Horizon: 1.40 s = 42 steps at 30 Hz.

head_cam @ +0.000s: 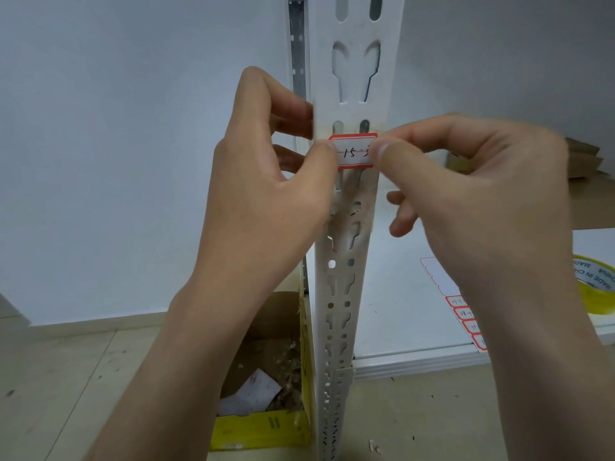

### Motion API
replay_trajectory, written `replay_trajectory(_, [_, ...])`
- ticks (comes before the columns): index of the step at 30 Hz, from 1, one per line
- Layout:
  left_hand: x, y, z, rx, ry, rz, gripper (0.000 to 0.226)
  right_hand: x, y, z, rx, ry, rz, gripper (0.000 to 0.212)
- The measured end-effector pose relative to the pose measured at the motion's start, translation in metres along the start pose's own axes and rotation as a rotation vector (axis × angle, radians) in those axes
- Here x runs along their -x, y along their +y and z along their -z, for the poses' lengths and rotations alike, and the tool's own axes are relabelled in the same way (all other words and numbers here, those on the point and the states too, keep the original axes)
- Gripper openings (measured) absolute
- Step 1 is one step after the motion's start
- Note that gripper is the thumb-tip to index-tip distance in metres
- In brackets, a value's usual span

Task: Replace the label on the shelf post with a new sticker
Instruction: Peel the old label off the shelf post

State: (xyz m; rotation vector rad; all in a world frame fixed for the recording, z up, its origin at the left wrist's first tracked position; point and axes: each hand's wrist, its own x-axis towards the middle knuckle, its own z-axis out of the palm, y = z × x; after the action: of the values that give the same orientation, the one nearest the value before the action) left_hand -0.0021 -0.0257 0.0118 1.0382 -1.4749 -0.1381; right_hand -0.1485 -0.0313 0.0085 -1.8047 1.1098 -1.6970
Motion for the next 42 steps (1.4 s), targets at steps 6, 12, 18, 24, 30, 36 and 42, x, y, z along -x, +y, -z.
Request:
replay_trajectory(6, [-0.0001, 0.0, -0.0001, -0.007, -0.008, 0.005, 0.022, -0.0024, -0.0001, -0.0003, 0.008, 0.037, -0.007, 0.005])
replay_trajectory(12, [-0.0002, 0.0007, -0.0014, -0.006, -0.005, 0.008, 0.019, -0.0031, -0.0001, -0.0009, 0.01, 0.019, -0.028, 0.005])
replay_trajectory(18, [0.0003, 0.0013, -0.001, 0.0, -0.002, 0.009, 0.021, -0.0028, 0.0009, -0.0004, -0.01, -0.034, -0.013, 0.008])
replay_trajectory(24, [0.0004, 0.0005, -0.0012, -0.007, -0.002, 0.011, 0.019, -0.0027, 0.0005, 0.0025, -0.008, 0.039, 0.029, 0.016])
replay_trajectory(30, [0.0004, 0.0013, -0.0017, 0.005, 0.01, 0.015, 0.021, -0.0028, -0.0016, 0.0012, -0.001, 0.004, -0.003, 0.007])
replay_trajectory(36, [0.0005, 0.0007, -0.0021, -0.016, 0.007, 0.01, 0.021, -0.0032, -0.0022, 0.0, -0.014, -0.003, -0.014, 0.008])
replay_trajectory(42, [0.0006, 0.001, -0.002, -0.005, 0.008, 0.002, 0.023, -0.0037, 0.0005, 0.0019, -0.001, -0.042, 0.014, 0.013])
